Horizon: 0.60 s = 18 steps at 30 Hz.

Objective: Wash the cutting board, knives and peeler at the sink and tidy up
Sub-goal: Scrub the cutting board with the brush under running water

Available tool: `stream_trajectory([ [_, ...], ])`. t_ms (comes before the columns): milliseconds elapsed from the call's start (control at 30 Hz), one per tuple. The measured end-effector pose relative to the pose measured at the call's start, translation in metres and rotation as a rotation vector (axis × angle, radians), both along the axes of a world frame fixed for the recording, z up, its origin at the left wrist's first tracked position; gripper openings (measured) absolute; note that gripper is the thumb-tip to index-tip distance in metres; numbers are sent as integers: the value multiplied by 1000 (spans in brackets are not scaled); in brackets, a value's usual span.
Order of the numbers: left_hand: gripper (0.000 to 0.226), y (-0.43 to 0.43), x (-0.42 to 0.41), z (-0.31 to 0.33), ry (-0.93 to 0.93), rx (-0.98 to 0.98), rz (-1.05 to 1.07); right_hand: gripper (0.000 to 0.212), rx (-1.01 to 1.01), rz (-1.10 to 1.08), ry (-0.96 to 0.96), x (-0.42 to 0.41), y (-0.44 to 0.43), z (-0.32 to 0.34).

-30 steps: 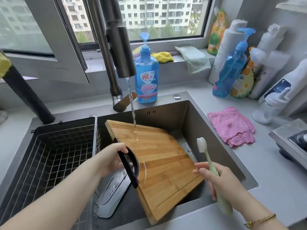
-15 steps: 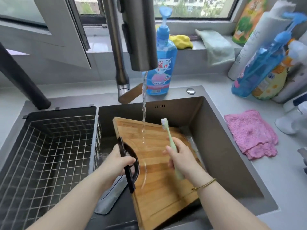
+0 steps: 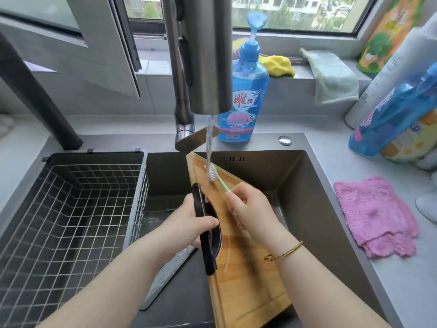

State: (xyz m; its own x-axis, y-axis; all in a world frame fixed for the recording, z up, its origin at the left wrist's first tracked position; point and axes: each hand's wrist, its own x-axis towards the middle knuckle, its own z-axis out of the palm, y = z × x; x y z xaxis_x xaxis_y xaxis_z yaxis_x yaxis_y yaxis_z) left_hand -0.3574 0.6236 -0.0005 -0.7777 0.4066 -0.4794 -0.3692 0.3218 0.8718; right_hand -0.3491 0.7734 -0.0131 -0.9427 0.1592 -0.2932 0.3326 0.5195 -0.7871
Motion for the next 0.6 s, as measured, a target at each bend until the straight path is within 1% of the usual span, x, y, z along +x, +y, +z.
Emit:
stream_trajectory([
  [67, 27, 0, -2, 1, -3, -11, 3, 16, 272, 32, 39, -1, 0, 2],
  [133, 26, 1, -2, 0, -13, -16, 7, 23, 544, 42, 39, -4, 4, 0],
  [167, 26, 2, -2, 0, -13, -19, 4, 28, 611, 40, 37, -3, 6, -3],
  [200, 26, 2, -1, 0, -12, -24, 3, 31, 638, 47, 36, -1, 6, -6],
  [267, 27, 1, -1, -1, -15, -37, 9, 38, 623, 106, 47, 6, 2, -12],
  [367, 29, -3, -1, -5, -44, -41, 27, 45, 470, 214, 3, 16, -3, -14],
  [400, 30, -4, -1, -6, -53, -40, 35, 46, 422, 219, -35, 14, 0, -14],
  [500, 34, -4, -1, -7, -68, -41, 33, 45, 339, 143, -113, 2, 12, -16],
  [600, 36, -6, -1, -8, -82, -42, 39, 45, 222, 216, -108, 6, 11, -12],
])
